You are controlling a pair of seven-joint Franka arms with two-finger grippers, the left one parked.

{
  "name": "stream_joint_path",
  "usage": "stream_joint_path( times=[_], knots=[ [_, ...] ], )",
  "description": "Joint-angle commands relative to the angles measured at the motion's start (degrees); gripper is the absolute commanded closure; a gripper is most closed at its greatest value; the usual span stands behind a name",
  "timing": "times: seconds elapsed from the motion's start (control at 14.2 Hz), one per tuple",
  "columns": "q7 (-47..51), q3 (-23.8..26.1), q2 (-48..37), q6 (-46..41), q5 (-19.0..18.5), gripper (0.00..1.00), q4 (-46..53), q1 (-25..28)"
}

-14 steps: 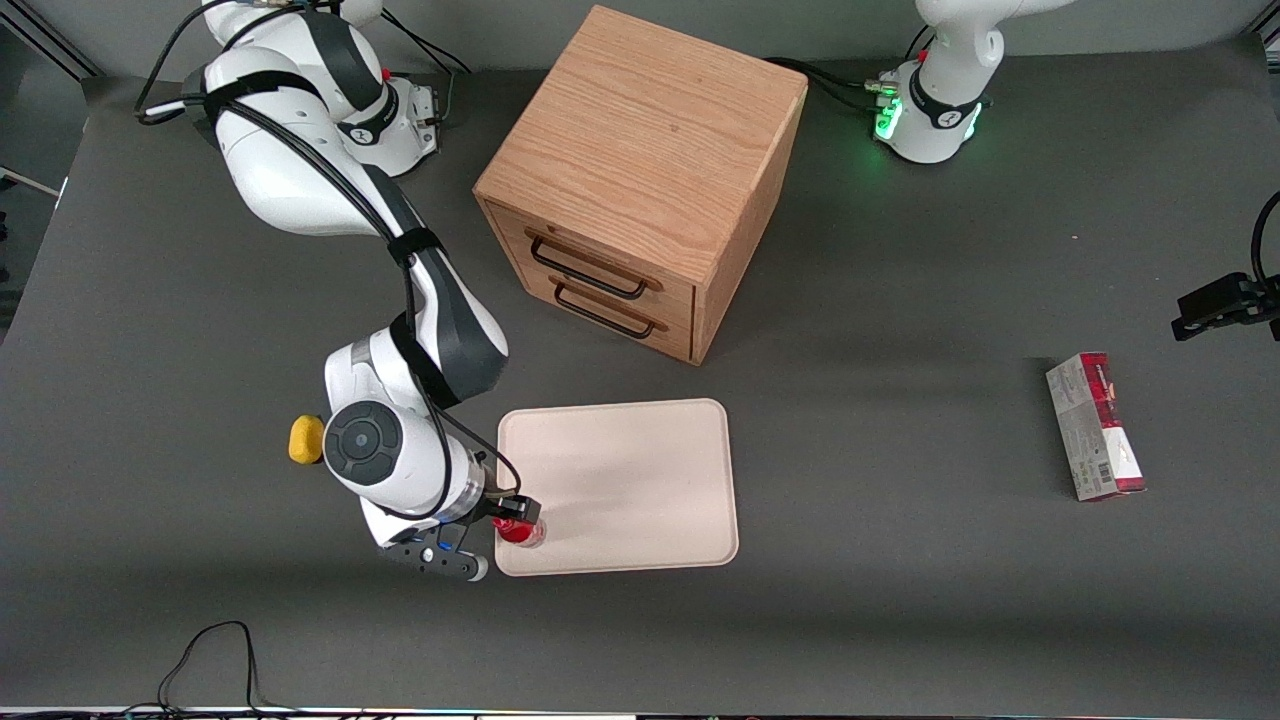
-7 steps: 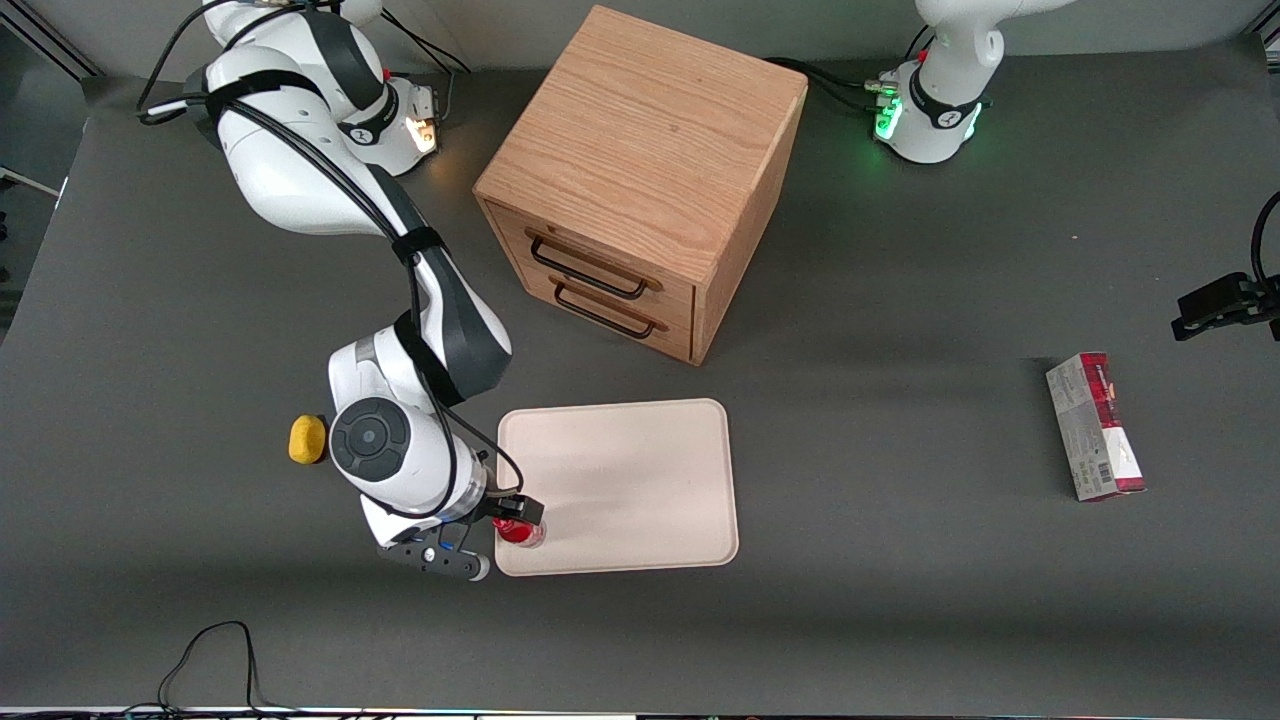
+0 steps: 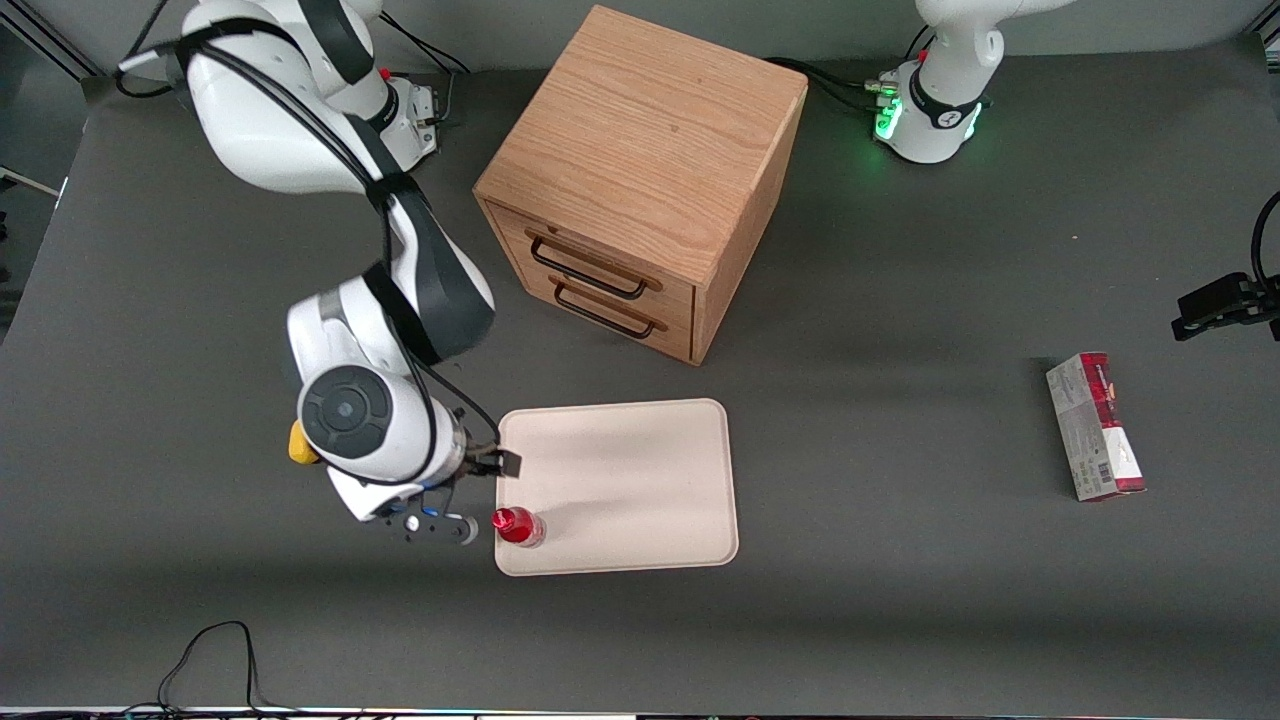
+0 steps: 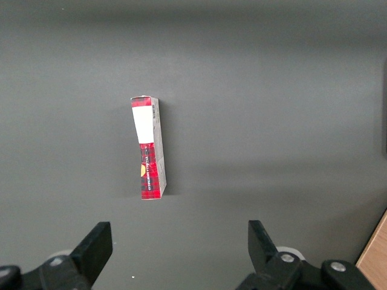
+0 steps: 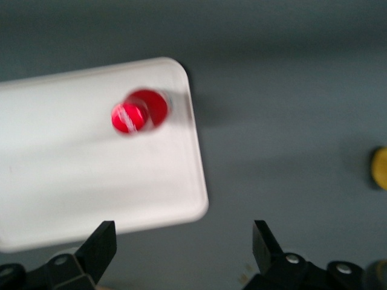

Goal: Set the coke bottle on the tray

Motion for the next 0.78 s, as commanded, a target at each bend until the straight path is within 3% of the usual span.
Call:
stream_joint_path(
  times=[0.0, 0.35, 0.71],
  knots=[
    [-6.49, -0.34, -15.86, 0.86, 1.47, 0.0, -18.93, -3.03],
    [-22.14, -3.32, -39.61, 2.62, 2.62, 0.0, -42.6, -9.72],
    [-31.12, -4.82, -53.79, 1.75, 2.62, 0.0, -52.39, -15.43]
  ],
)
